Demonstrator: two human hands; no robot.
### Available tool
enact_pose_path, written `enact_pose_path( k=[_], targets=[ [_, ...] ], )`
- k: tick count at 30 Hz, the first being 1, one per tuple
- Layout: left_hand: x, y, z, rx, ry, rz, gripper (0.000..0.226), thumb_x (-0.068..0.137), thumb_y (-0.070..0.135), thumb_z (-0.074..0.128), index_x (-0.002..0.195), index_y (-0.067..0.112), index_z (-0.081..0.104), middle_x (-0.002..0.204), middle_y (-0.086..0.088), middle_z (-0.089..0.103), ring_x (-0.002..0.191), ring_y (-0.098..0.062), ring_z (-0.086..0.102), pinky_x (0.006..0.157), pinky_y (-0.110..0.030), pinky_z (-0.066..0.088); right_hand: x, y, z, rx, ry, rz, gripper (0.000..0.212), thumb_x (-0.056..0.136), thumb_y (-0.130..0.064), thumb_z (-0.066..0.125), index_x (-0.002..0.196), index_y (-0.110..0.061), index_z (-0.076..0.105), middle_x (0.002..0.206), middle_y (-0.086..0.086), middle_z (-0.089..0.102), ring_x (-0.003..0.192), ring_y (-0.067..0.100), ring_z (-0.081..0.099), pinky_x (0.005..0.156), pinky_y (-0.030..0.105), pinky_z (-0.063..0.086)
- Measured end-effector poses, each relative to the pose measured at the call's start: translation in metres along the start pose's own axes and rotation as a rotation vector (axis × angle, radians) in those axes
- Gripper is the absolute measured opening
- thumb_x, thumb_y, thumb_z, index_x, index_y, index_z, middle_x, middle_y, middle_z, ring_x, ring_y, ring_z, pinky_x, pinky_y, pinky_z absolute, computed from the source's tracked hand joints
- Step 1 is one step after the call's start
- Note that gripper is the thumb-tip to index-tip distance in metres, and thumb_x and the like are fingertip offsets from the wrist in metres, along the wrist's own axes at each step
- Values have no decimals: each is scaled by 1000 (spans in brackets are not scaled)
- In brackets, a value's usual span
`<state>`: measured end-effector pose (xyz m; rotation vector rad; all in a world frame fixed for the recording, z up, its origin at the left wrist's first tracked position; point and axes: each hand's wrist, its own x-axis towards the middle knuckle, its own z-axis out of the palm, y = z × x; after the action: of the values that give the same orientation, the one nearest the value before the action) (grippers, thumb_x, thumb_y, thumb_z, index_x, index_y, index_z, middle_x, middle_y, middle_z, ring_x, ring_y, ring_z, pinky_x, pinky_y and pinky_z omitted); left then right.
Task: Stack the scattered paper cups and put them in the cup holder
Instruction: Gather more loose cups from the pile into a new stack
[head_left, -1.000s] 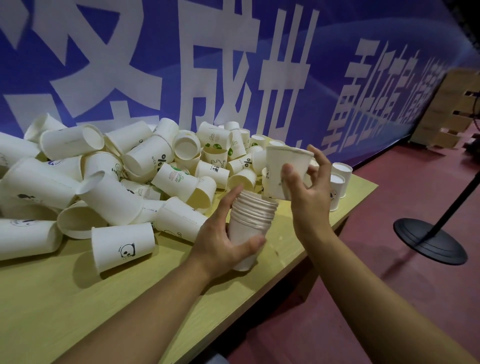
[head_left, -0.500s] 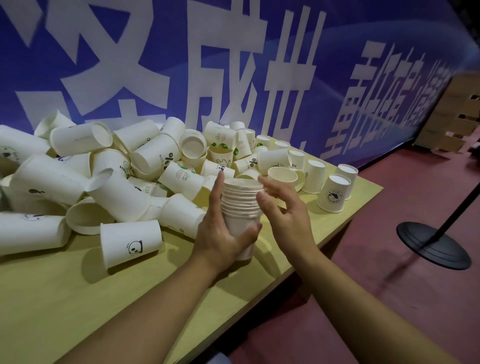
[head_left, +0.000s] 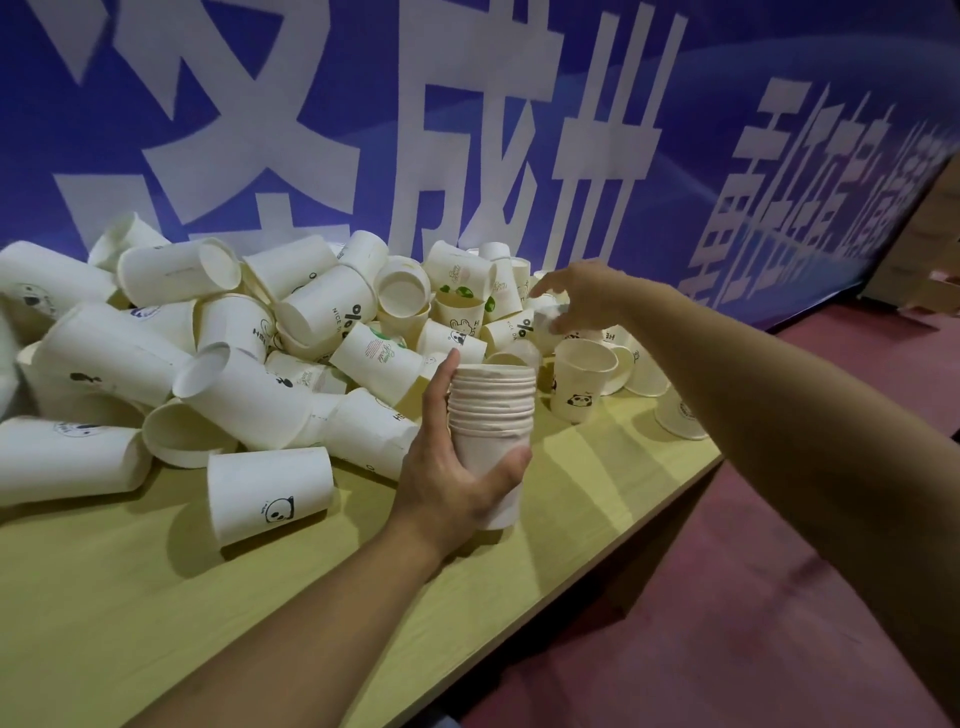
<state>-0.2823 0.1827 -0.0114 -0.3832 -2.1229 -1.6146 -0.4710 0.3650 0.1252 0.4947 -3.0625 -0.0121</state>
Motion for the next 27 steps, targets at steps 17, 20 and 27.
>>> enact_pose_path(
  k=[17, 20, 27],
  targets=[
    [-1, 1, 1, -43, -41, -29, 100, 66, 60, 76, 145, 66, 14, 131, 51, 36, 126, -3, 54, 104, -42, 53, 16, 23, -8, 221, -61, -2, 62, 87, -26, 76, 142, -33, 50, 134, 8, 59, 110, 30, 61, 81, 36, 54],
    [0, 2, 1, -52, -38, -27, 100, 66, 59, 76, 145, 65, 16, 130, 54, 37, 127, 1, 52, 106, -42, 51, 1, 17, -25, 326, 33, -62, 62, 88, -25, 75, 144, -31, 48, 125, 7, 61, 112, 28, 60, 86, 34, 50],
    [-3, 11, -6, -57, -54, -10, 102, 67, 59, 77, 147, 62, 14, 137, 30, 48, 123, -1, 57, 102, -41, 53, -83, -47, -27, 924, 56, -348, 56, 79, -39, 71, 132, -39, 52, 117, -1, 60, 104, 17, 65, 79, 29, 61]
  ],
)
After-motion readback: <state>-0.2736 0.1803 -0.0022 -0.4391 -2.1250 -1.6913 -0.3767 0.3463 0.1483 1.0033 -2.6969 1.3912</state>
